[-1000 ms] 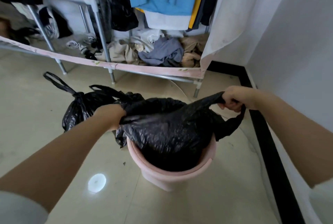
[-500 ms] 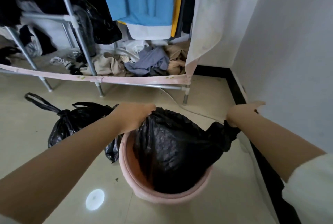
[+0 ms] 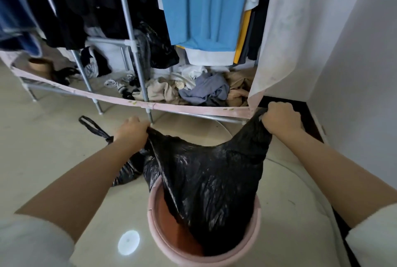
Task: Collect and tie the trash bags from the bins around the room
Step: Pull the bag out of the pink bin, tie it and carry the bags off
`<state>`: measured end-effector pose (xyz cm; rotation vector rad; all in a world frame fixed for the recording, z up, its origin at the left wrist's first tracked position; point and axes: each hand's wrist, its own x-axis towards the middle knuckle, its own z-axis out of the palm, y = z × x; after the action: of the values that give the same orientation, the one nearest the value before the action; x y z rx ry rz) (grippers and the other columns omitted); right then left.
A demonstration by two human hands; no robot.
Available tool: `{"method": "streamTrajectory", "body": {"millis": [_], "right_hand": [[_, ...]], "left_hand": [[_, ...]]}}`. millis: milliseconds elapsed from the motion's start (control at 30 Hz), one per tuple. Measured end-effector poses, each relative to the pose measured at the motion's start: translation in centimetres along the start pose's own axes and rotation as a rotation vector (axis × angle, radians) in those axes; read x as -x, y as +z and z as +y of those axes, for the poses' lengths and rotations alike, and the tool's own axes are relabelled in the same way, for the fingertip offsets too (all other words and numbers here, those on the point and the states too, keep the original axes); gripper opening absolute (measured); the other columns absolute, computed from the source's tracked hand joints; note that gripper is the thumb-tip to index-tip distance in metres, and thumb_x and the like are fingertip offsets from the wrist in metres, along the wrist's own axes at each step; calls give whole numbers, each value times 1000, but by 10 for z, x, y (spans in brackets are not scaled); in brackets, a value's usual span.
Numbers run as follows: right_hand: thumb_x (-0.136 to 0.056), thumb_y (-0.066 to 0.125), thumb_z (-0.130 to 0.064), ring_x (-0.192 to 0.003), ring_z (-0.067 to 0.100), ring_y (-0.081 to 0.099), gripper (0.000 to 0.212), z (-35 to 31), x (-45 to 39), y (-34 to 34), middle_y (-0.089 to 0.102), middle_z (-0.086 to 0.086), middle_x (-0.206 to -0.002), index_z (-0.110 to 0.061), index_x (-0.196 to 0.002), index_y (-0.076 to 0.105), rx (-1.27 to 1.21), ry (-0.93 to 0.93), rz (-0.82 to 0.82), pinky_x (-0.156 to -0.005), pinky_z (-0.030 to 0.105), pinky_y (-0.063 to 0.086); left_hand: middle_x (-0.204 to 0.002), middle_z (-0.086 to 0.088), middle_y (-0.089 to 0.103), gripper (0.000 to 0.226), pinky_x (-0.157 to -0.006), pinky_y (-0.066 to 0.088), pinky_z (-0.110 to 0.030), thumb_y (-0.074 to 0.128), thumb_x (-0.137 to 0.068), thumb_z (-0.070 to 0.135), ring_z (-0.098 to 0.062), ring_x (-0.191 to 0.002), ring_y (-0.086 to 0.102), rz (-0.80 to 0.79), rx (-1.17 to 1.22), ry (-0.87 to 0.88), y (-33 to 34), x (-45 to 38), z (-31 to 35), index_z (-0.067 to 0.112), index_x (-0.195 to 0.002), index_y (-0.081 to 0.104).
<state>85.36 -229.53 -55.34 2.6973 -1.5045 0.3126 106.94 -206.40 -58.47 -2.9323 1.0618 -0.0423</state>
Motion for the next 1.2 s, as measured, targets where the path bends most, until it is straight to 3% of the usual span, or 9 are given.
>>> {"method": "streamTrajectory", "body": {"millis": [100, 167, 267, 467, 633, 767, 900, 1067, 1200], "right_hand": [[-92, 42, -20, -112, 40, 50, 33, -31, 3, -9, 52, 25, -123, 5, -111, 51, -107, -89, 17, -86, 42, 45], [-94, 37, -20, -95, 34, 54, 24, -52, 4, -21, 56, 17, -95, -3, -81, 49, -228, -160, -12, -81, 38, 45], [-91, 37, -12, -103, 35, 53, 20, -86, 1, -56, 57, 16, -96, -2, -85, 54, -334, -267, 74, -86, 37, 44], [-87, 38, -4, -117, 33, 44, 24, -178, 2, -144, 55, 19, -119, 3, -105, 52, -248, -558, 269, -83, 36, 38], [-86, 42, -6, -110, 32, 50, 13, -252, 29, -199, 59, 19, -111, -2, -84, 55, -155, -831, 411, -84, 36, 40], [-86, 40, 1, -111, 33, 45, 25, -303, 58, -196, 49, 13, -92, 1, -101, 59, -121, -1081, 409, -79, 35, 41], [-87, 40, 6, -113, 32, 40, 34, -332, 94, -138, 36, 8, -92, -4, -112, 62, -157, -1082, 405, -67, 33, 36], [-88, 38, 4, -79, 29, 53, 42, -360, 140, -44, 64, 18, -103, -12, -119, 62, -276, -933, 31, -61, 30, 40], [-86, 42, 7, -105, 33, 58, 42, -377, 185, 23, 59, 16, -125, -10, -119, 62, -406, -810, -228, -75, 29, 44]], "left_hand": [[-83, -16, 57, 33, -68, 48, -22, 32, -89, -9, -31, -89, 55, -61, 815, -75, 0, 6, 21, 1, -107, 58], [-85, -18, 60, 41, -61, 42, -19, 26, -92, -9, -34, -83, 56, -54, 971, -51, -10, 14, 36, -2, -123, 52], [-121, -24, 60, 35, -77, 40, -30, 36, -94, 2, -37, -113, 55, 164, 650, 74, -44, 17, 39, -1, -125, 52], [-118, -10, 59, 28, -81, 46, -37, 47, -91, 25, -29, -114, 51, 427, -215, 98, -153, 24, -28, 8, -113, 55], [-117, -5, 61, 34, -89, 43, -34, 46, -92, 35, -25, -114, 50, 486, -480, -1, -207, 57, -104, 13, -115, 58], [-120, -2, 61, 34, -98, 35, -34, 44, -92, 31, -24, -118, 48, 415, -578, -48, -199, 96, -144, 18, -120, 57], [-130, -7, 49, 34, -99, 35, -37, 42, -95, 25, -27, -127, 39, 280, -504, -203, -148, 125, -175, 16, -123, 59], [-120, -15, 54, 38, -76, 41, -32, 31, -99, 26, -33, -112, 57, 17, -15, -467, -57, 154, -221, 7, -118, 57], [-101, -19, 54, 40, -79, 42, -34, 28, -99, 23, -32, -112, 56, -199, 115, -362, 16, 186, -267, -2, -102, 59]]}}
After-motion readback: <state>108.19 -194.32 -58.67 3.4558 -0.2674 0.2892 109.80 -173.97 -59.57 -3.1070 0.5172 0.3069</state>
